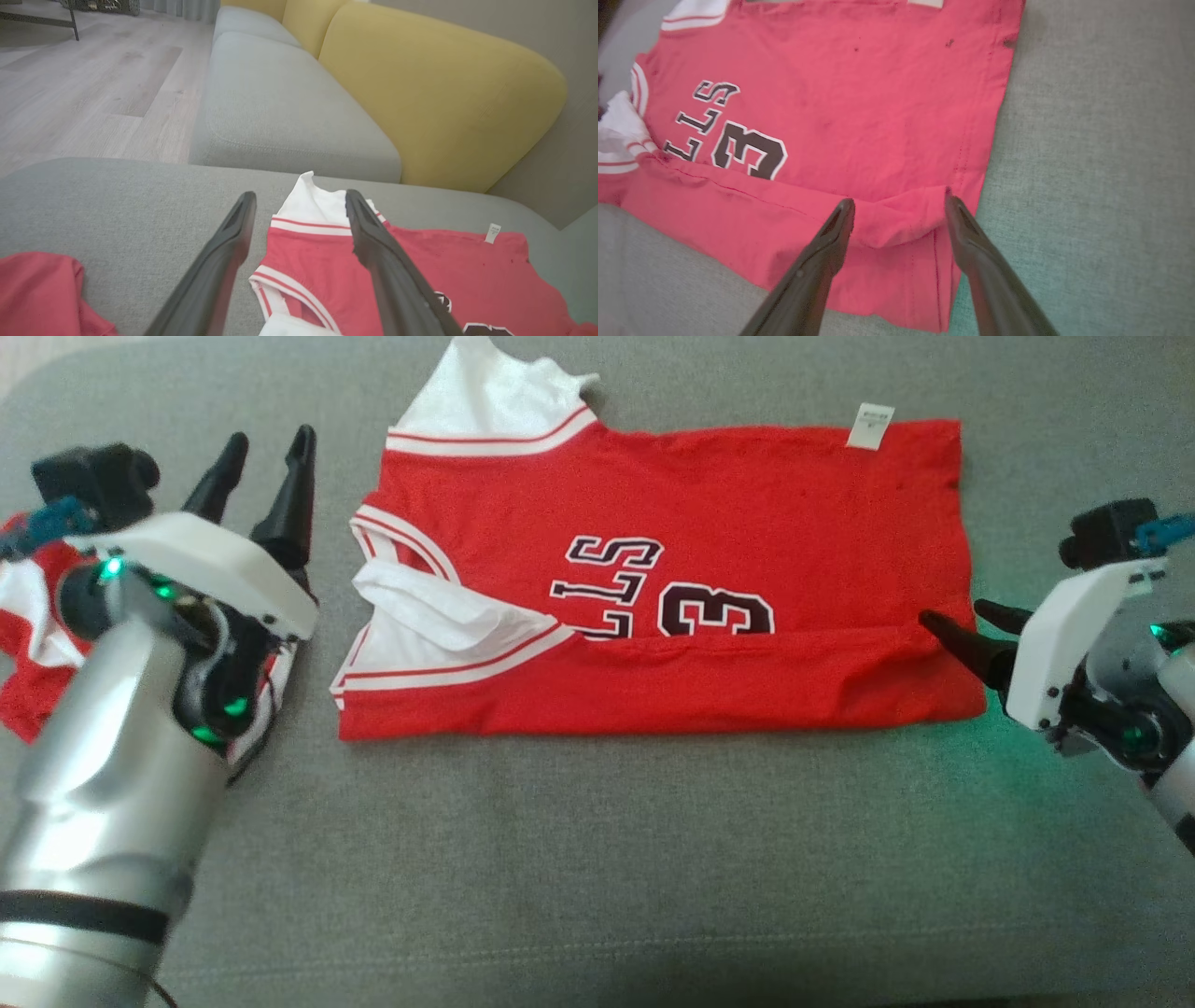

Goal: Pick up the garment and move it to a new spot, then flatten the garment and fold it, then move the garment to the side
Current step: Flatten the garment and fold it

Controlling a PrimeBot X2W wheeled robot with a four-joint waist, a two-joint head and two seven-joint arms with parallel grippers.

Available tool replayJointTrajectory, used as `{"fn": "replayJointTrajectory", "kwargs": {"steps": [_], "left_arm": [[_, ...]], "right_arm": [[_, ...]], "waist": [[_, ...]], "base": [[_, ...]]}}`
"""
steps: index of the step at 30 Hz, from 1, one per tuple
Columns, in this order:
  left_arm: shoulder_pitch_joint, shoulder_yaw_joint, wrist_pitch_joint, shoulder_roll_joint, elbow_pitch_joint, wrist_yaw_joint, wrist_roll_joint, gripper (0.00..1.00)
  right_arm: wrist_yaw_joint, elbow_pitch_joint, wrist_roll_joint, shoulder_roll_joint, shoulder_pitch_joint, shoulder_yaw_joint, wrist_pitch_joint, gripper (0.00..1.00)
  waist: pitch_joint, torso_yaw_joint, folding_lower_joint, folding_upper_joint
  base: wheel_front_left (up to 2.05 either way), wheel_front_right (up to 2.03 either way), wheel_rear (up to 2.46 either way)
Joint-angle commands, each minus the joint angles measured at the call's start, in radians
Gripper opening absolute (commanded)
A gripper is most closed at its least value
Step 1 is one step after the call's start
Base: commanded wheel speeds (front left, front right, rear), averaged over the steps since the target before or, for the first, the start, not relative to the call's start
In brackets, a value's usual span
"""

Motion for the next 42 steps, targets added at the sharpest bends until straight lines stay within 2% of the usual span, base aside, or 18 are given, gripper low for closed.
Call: {"fn": "replayJointTrajectory", "kwargs": {"steps": [1,4,10,13,17,21,24,29,34,38,42], "left_arm": [[-0.026,0.045,-0.023,0.023,-0.019,0.002,-0.006,1.0],[0.004,0.049,-0.083,-0.001,-0.006,-0.004,-0.009,1.0],[0.085,0.093,-0.161,-0.035,-0.038,0.018,-0.024,1.0],[0.142,0.113,-0.175,-0.048,-0.084,0.034,-0.008,1.0],[0.267,0.169,-0.18,-0.098,-0.193,0.068,0.045,1.0],[0.381,0.204,-0.18,-0.16,-0.255,0.076,0.095,1.0],[0.448,0.21,-0.181,-0.194,-0.263,0.075,0.149,1.0],[0.509,0.231,-0.181,-0.237,-0.227,0.068,0.211,1.0],[0.496,0.254,-0.181,-0.246,-0.125,0.097,0.274,1.0],[0.458,0.267,-0.181,-0.235,-0.007,0.135,0.305,1.0],[0.424,0.274,-0.181,-0.225,0.085,0.146,0.309,1.0]], "right_arm": [[0.007,-0.014,0.01,-0.022,0.015,-0.011,-0.029,1.0],[0.007,-0.007,0.024,-0.017,0.034,-0.038,-0.12,1.0],[0.007,-0.022,-0.002,-0.001,0.086,-0.098,-0.393,1.0],[0.007,-0.021,-0.043,0.008,0.122,-0.117,-0.52,1.0],[0.007,-0.006,-0.152,0.04,0.192,-0.158,-0.661,1.0],[0.007,-0.016,-0.276,0.097,0.252,-0.266,-0.681,1.0],[0.007,-0.096,-0.361,0.171,0.337,-0.399,-0.682,1.0],[0.007,-0.212,-0.525,0.264,0.477,-0.548,-0.682,1.0],[0.007,-0.273,-0.623,0.318,0.536,-0.581,-0.683,1.0],[0.007,-0.304,-0.65,0.341,0.546,-0.593,-0.674,1.0],[0.007,-0.321,-0.663,0.352,0.549,-0.598,-0.665,1.0]], "waist": [[-0.02,0.004,0.0,0.0],[-0.051,0.011,0.0,0.0],[-0.112,0.021,0.0,0.0],[-0.138,0.026,0.0,0.0],[-0.177,0.031,0.0,0.0],[-0.188,0.023,0.0,0.0],[-0.191,0.011,0.0,0.0],[-0.183,-0.015,0.0,0.0],[-0.171,-0.05,0.0,0.0],[-0.158,-0.08,0.0,0.0],[-0.147,-0.1,0.0,0.0]], "base": [[0.0,0.0,0.0],[0.0,0.0,0.0],[0.0,0.0,0.0],[0.0,0.0,0.0],[0.0,0.0,0.0],[0.0,0.0,0.0],[0.0,0.0,0.0],[0.0,0.0,0.0],[0.0,0.0,0.0],[0.0,0.0,0.0],[0.0,0.0,0.0]]}}
